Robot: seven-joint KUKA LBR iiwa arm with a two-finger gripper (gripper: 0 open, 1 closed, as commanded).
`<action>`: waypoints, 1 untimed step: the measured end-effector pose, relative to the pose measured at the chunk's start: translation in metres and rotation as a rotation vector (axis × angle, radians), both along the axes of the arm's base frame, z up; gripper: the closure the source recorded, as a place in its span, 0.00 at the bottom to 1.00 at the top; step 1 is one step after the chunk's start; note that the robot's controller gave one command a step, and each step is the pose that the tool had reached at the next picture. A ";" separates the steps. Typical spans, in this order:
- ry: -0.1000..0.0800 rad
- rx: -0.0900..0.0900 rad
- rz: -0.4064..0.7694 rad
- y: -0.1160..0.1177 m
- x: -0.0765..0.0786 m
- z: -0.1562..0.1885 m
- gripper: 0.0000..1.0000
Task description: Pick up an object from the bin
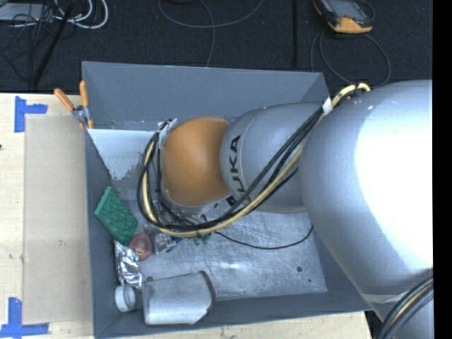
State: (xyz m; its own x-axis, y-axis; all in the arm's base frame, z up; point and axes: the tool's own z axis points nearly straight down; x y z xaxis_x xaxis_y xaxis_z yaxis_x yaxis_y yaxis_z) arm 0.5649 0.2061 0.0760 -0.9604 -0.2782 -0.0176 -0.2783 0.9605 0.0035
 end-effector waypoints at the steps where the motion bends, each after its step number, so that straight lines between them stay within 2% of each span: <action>1: 0.007 -0.006 0.023 -0.005 0.003 0.143 1.00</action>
Offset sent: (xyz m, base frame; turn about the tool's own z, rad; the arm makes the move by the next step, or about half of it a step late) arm 0.0013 -0.0062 0.1383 -0.0241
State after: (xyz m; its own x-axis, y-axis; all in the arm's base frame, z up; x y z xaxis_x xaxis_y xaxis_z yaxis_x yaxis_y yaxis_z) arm 0.5679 0.2010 0.2193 -0.9539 -0.3001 -0.0093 -0.3001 0.9539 0.0002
